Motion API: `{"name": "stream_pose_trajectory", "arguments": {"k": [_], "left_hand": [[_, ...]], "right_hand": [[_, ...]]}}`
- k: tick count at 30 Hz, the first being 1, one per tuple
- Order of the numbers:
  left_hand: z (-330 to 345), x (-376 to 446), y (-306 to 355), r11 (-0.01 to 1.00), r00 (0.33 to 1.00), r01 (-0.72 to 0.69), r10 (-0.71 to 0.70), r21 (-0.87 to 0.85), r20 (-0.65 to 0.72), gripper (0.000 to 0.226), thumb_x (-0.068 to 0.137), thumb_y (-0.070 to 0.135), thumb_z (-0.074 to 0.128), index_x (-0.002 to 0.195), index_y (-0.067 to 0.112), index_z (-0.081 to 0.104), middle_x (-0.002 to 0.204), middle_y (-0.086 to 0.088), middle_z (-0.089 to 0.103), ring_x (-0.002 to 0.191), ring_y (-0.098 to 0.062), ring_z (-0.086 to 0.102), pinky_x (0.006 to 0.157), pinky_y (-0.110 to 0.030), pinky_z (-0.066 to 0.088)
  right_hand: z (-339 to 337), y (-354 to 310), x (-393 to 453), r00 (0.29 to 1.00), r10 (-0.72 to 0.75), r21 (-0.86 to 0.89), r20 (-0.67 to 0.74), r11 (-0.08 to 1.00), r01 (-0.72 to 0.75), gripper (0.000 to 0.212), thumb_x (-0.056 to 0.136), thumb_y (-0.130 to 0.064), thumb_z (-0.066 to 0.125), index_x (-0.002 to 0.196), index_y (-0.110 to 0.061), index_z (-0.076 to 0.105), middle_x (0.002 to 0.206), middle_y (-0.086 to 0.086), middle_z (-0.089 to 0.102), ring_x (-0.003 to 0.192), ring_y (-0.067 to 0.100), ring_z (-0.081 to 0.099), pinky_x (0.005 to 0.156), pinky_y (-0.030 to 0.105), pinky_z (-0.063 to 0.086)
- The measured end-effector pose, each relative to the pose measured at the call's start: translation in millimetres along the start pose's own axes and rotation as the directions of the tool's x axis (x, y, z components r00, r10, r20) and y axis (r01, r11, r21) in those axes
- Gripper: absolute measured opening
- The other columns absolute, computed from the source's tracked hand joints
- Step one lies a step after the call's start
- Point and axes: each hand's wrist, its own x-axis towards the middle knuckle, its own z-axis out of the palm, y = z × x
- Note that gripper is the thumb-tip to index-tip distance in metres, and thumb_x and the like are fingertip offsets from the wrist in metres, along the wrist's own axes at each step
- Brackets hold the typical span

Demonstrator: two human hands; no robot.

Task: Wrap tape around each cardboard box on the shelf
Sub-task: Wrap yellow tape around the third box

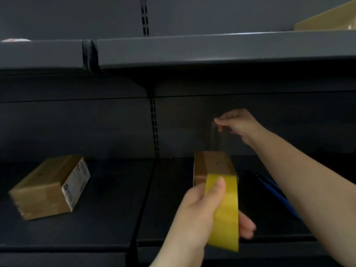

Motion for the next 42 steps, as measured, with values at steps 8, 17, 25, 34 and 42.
{"name": "stream_pose_trajectory", "arguments": {"k": [8, 17, 25, 34, 42], "left_hand": [[-7, 10, -10, 0.981, 0.996, 0.087, -0.084, -0.175, 0.025, 0.043, 0.07, 0.028, 0.057, 0.105, 0.003, 0.054, 0.054, -0.015, 0.067, 0.046, -0.023, 0.065, 0.051, -0.027, 0.056], [-11, 23, -21, 0.974, 0.99, 0.144, -0.141, -0.176, 0.027, 0.04, 0.073, 0.032, 0.057, 0.105, 0.008, 0.053, 0.059, -0.012, 0.07, 0.051, -0.021, 0.067, 0.055, -0.027, 0.056], [-16, 25, -28, 0.975, 0.988, 0.153, -0.149, -0.159, 0.038, 0.041, 0.073, 0.032, 0.058, 0.106, 0.009, 0.053, 0.06, -0.012, 0.07, 0.053, -0.021, 0.068, 0.057, -0.027, 0.056], [-20, 25, -33, 0.969, 0.984, 0.179, -0.172, -0.173, 0.051, 0.037, 0.076, 0.027, 0.059, 0.107, 0.007, 0.053, 0.062, -0.013, 0.07, 0.053, -0.022, 0.067, 0.059, -0.029, 0.058], [-19, 21, -33, 0.962, 0.983, 0.179, -0.166, -0.208, 0.078, 0.031, 0.08, 0.026, 0.059, 0.106, 0.01, 0.052, 0.057, -0.012, 0.067, 0.044, -0.021, 0.062, 0.051, -0.026, 0.054]], "right_hand": [[8, 37, 19, 0.983, 0.162, -0.076, 0.091, 0.985, -0.155, 0.025, 0.079, -0.022, 0.071, 0.089, 0.001, 0.071, 0.078, 0.009, 0.068, 0.071, 0.009, 0.059, 0.066, 0.021, 0.036], [16, 69, 31, 0.977, 0.195, -0.105, 0.081, 0.977, -0.186, 0.006, 0.075, -0.02, 0.075, 0.073, -0.015, 0.072, 0.074, 0.003, 0.068, 0.077, 0.015, 0.062, 0.083, 0.031, 0.042], [24, 88, 39, 0.938, 0.331, -0.105, 0.104, 0.941, -0.321, 0.011, 0.074, -0.026, 0.075, 0.072, -0.017, 0.07, 0.072, 0.001, 0.066, 0.076, 0.016, 0.061, 0.058, 0.025, 0.043], [24, 92, 48, 0.703, 0.665, -0.225, 0.252, 0.747, -0.625, 0.027, 0.069, -0.032, 0.074, 0.087, -0.015, 0.065, 0.09, 0.011, 0.067, 0.08, 0.026, 0.065, 0.051, 0.03, 0.053], [31, 78, 50, 0.717, 0.597, -0.466, 0.36, 0.781, -0.416, 0.018, 0.077, -0.025, 0.069, 0.091, -0.014, 0.068, 0.096, 0.009, 0.067, 0.088, 0.022, 0.065, 0.067, 0.03, 0.054]]}}
